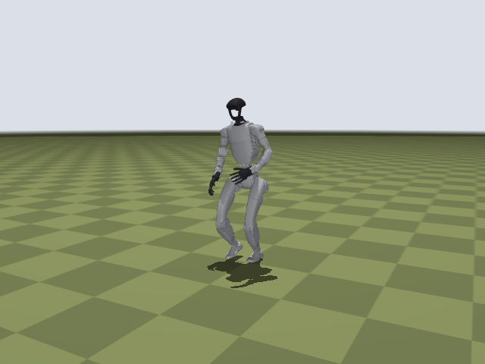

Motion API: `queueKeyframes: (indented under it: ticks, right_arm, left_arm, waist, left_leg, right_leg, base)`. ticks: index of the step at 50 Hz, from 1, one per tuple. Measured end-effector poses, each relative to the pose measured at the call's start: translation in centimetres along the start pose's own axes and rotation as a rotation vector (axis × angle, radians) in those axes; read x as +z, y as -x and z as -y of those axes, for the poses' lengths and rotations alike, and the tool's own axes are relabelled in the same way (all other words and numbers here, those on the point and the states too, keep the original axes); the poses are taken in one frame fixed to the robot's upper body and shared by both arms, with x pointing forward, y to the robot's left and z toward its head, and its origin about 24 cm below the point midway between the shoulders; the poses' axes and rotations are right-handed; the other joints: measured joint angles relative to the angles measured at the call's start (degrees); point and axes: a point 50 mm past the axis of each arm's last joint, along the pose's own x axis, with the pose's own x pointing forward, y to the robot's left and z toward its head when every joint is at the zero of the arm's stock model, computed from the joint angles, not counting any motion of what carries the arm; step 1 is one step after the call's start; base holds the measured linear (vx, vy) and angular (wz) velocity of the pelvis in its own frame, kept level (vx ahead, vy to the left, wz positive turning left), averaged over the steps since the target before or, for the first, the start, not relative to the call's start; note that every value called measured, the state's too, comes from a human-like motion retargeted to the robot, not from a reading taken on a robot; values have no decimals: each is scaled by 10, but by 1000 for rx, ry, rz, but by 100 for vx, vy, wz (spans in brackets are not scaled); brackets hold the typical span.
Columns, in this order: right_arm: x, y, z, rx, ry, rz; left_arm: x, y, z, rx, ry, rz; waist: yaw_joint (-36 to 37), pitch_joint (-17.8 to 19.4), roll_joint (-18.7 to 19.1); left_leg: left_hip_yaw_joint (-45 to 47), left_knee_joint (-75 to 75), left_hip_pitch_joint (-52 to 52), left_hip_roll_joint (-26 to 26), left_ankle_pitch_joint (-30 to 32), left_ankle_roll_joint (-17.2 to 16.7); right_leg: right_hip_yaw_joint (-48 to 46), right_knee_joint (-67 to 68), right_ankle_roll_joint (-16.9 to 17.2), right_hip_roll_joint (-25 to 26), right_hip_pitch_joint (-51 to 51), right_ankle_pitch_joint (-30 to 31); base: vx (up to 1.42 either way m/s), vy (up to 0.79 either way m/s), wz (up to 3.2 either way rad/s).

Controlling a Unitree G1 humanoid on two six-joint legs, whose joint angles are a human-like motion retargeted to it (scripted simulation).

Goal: Run

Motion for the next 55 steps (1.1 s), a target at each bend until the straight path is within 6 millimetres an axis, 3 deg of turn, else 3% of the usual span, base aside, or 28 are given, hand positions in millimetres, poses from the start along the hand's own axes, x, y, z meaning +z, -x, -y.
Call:
queueKeyframes:
  ticks: [5, 8, 11, 14, 17, 25, 31, 33, 35, 45, 55]
  right_arm:
    - [-32, 28, -19, 52, -44, -147]
    - [-38, 36, -30, 69, -86, -196]
    - [-41, 41, -39, 79, -125, -228]
    - [-39, 36, -34, 50, -135, -223]
    - [-26, 22, -26, 5, -145, -166]
    - [36, -24, 20, -169, -169, 96]
    - [76, -38, 47, -246, -181, 262]
    - [82, -40, 50, -253, -178, 288]
    - [89, -41, 57, -268, -165, 320]
    - [73, -43, 50, -222, -129, 234]
    - [46, -32, 14, -77, -114, 115]
  left_arm:
    - [31, -13, 0, 36, 46, 143]
    - [39, -16, 8, 27, 80, 172]
    - [30, -15, 16, 1, 82, 124]
    - [9, -11, 23, -27, 63, 23]
    - [-18, -1, 27, -52, 33, -112]
    - [-78, 31, 23, -93, -33, -436]
    - [-97, 52, 8, -90, -42, -547]
    - [-99, 56, 4, -80, -39, -559]
    - [-103, 60, 5, -82, -24, -585]
    - [-110, 77, 4, -102, 9, -640]
    - [-101, 67, 12, -137, 28, -590]
  waist:
    - [6, -7, -17]
    - [15, -13, -25]
    - [28, -18, -28]
    - [44, -19, -24]
    - [57, -14, -18]
    - [92, -8, 20]
    - [108, -16, 32]
    - [109, -18, 30]
    - [114, -19, 38]
    - [105, -51, 35]
    - [78, -61, 14]
  left_leg:
    - [-25, -37, 4, -28, 23, -3]
    - [-41, -60, 6, -41, 40, -6]
    - [-57, -69, 0, -45, 50, -10]
    - [-71, -53, -19, -38, 52, -16]
    - [-79, -9, -49, -29, 51, -26]
    - [-103, 119, -138, 24, 94, -84]
    - [-75, 202, -171, 82, 105, -80]
    - [-74, 225, -166, 93, 95, -71]
    - [-58, 212, -165, 101, 98, -76]
    - [-31, 113, -103, 106, 71, -59]
    - [5, 69, -53, 64, 43, -31]
  right_leg:
    - [3, -24, -10, -23, 28, -19]
    - [-1, -62, -15, -31, 53, -35]
    - [-15, -104, -24, -33, 74, -58]
    - [-34, -141, -34, -27, 87, -78]
    - [-51, -150, -43, -19, 88, -94]
    - [-90, -186, -61, 33, 83, -85]
    - [-101, -205, -65, 49, 82, -80]
    - [-107, -193, -52, 72, 102, -74]
    - [-104, -216, -66, 55, 91, -78]
    - [-106, -229, -52, 38, 102, -53]
    - [-97, -120, -28, -24, 87, -56]
  base:
    - [-5, -2, 61]
    - [-4, -7, 56]
    - [-4, -10, 43]
    - [-5, -12, 26]
    - [-8, -12, 15]
    - [-5, -8, -4]
    - [0, 0, 0]
    - [0, 0, 0]
    - [3, 1, 3]
    - [7, 5, 13]
    - [5, 13, 24]
